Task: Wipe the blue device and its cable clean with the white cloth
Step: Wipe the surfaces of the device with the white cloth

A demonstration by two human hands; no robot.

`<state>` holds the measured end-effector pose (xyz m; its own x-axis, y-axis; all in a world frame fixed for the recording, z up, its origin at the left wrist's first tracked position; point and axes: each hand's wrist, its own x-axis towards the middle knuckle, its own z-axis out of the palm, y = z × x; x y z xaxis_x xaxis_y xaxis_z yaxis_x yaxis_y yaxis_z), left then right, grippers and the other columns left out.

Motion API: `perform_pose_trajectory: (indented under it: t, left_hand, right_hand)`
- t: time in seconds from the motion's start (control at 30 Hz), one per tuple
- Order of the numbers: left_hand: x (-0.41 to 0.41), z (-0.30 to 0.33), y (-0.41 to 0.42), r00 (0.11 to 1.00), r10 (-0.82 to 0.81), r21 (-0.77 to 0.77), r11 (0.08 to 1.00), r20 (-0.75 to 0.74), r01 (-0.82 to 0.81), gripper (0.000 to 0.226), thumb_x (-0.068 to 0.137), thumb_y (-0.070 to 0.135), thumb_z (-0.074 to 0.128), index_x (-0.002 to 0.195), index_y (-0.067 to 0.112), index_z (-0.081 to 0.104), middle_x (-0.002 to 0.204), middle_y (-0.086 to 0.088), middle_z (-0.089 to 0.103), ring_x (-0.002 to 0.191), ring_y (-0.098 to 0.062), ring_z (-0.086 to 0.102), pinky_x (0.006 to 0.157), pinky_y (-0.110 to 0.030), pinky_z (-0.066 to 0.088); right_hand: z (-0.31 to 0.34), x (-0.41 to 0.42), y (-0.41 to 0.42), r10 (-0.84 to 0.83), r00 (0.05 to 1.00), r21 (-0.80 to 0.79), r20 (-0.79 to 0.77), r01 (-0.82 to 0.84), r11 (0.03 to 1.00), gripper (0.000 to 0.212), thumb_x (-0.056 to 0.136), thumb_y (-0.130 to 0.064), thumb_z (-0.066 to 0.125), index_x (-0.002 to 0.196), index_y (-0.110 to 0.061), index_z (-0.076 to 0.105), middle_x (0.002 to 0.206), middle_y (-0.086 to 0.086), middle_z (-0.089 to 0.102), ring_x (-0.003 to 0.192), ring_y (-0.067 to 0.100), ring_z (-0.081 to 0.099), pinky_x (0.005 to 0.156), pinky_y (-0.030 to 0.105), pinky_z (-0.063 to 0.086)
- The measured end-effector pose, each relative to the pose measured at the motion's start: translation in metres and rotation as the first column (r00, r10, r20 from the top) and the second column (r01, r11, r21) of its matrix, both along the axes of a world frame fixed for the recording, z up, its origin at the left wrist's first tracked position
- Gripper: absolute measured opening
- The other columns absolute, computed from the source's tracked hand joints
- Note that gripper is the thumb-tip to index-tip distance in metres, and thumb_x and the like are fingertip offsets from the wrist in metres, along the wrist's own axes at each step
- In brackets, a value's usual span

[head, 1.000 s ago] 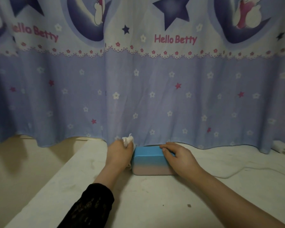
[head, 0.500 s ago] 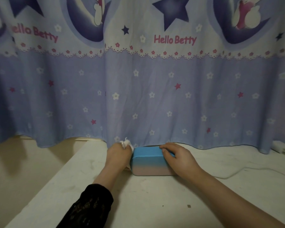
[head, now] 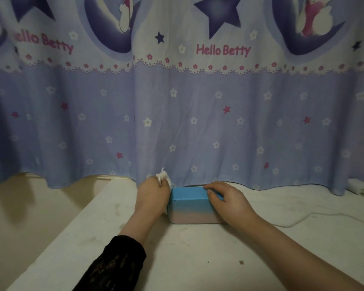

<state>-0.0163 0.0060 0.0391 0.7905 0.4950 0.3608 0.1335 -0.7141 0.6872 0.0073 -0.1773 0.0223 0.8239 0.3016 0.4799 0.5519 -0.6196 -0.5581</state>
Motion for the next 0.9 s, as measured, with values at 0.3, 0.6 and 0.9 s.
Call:
perform_pose_trajectory:
  t: [0.3, 0.6, 0.9]
  left_hand:
    - [-0.004, 0.003, -0.001, 0.999, 0.033, -0.008, 0.999, -0.014, -0.033, 0.039, 0.096, 0.021, 0.034, 0.094, -0.006, 0.063, 0.103, -0.027, 0.066, 0.098, -0.039, 0.059, 0.075, -0.031, 0.04]
    - [-0.011, 0.006, -0.003, 0.987, 0.046, -0.054, 0.998, 0.154, -0.038, 0.035, 0.095, 0.028, 0.04, 0.077, 0.004, 0.059, 0.076, -0.015, 0.059, 0.078, -0.035, 0.057, 0.066, -0.029, 0.038]
    - [-0.023, 0.019, -0.023, 0.829, -0.328, -0.436, 0.73, 0.452, 0.527, 0.016, 0.09, 0.013, 0.056, 0.094, 0.001, 0.066, 0.087, -0.015, 0.069, 0.08, -0.022, 0.065, 0.069, -0.03, 0.055]
  right_hand:
    - [-0.002, 0.0, 0.0, -0.007, 1.0, 0.0, -0.005, 0.007, 1.0, 0.027, 0.094, -0.024, 0.047, 0.115, -0.019, 0.063, 0.118, -0.002, 0.062, 0.097, 0.005, 0.045, 0.084, 0.017, 0.033]
    - [-0.001, -0.002, 0.001, -0.039, 0.999, -0.079, 0.023, 0.04, 0.996, 0.029, 0.096, -0.027, 0.043, 0.119, -0.021, 0.06, 0.121, -0.003, 0.059, 0.108, 0.011, 0.048, 0.088, 0.019, 0.035]
    - [0.004, -0.027, 0.025, 0.166, 0.94, -0.134, 0.297, -0.131, 0.982, 0.064, 0.082, -0.058, 0.04, 0.14, -0.038, 0.02, 0.146, -0.003, 0.035, 0.135, 0.018, 0.03, 0.112, 0.033, 0.027]
